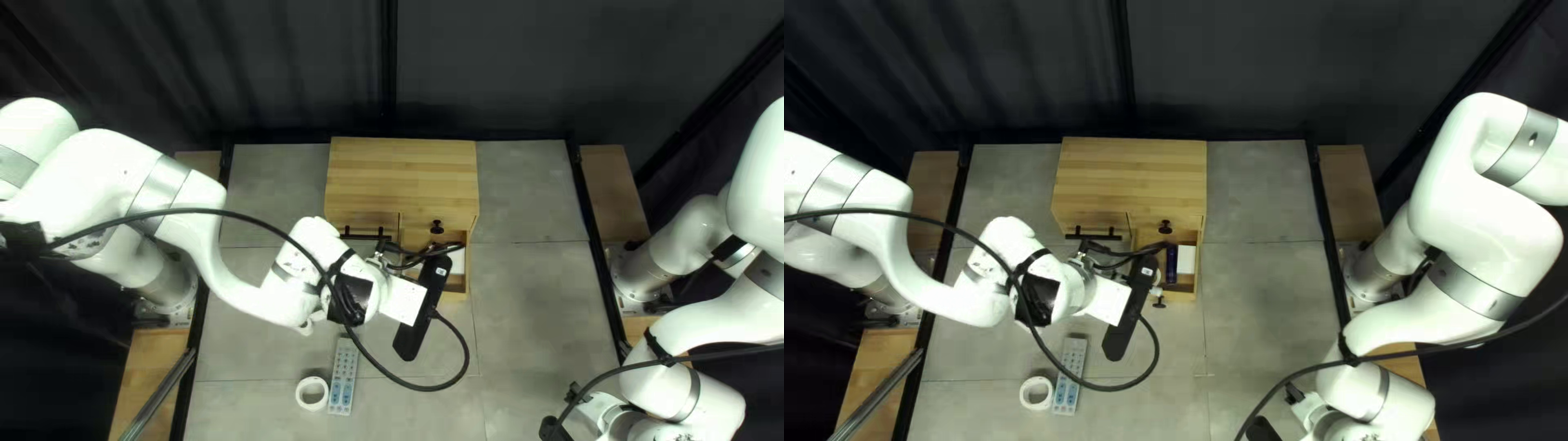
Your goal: Open drawers and place objects into drawer and close
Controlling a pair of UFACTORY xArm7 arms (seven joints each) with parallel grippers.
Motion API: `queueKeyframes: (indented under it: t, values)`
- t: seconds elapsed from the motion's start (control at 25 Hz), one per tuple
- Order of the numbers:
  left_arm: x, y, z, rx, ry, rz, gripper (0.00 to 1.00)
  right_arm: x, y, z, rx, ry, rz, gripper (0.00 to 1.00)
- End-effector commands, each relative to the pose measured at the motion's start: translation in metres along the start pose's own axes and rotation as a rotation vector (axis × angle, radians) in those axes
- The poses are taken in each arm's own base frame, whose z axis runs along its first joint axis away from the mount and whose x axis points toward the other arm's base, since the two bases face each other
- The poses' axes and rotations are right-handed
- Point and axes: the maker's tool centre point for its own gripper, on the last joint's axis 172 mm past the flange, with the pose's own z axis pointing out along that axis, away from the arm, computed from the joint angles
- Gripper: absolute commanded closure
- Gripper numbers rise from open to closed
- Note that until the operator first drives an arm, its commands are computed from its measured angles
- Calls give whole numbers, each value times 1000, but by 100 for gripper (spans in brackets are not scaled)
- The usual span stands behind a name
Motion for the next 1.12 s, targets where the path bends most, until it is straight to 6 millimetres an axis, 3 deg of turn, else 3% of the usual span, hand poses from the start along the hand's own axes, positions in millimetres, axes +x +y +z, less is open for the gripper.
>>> queueKeyframes:
  t: [0.04, 0.36, 0.68, 0.8, 0.84, 0.88, 0.92, 1.12]
  values:
    - [6, -9, -2, -6, 57, 158, 100, 0, 0, 0, 0, 0, 0, 0]
    - [23, -15, 10, -14, 200, 441, 100, 0, 0, 0, 0, 0, 0, 0]
    - [26, -37, 26, -23, 220, 482, 100, 0, 0, 0, 0, 0, 0, 0]
    - [28, -30, 24, -37, 212, 465, 100, 0, 0, 0, 0, 0, 0, 0]
    - [31, -20, 23, -53, 207, 452, 97, 0, 0, 0, 0, 0, 0, 0]
    - [31, -18, 23, -57, 206, 450, 8, 0, 0, 0, 0, 0, 0, 0]
    - [34, -4, 24, -80, 198, 430, 1, 0, 0, 0, 0, 0, 0, 0]
    - [38, 27, 20, -155, 186, 344, 0, 0, 0, 0, 0, 0, 0, 0]
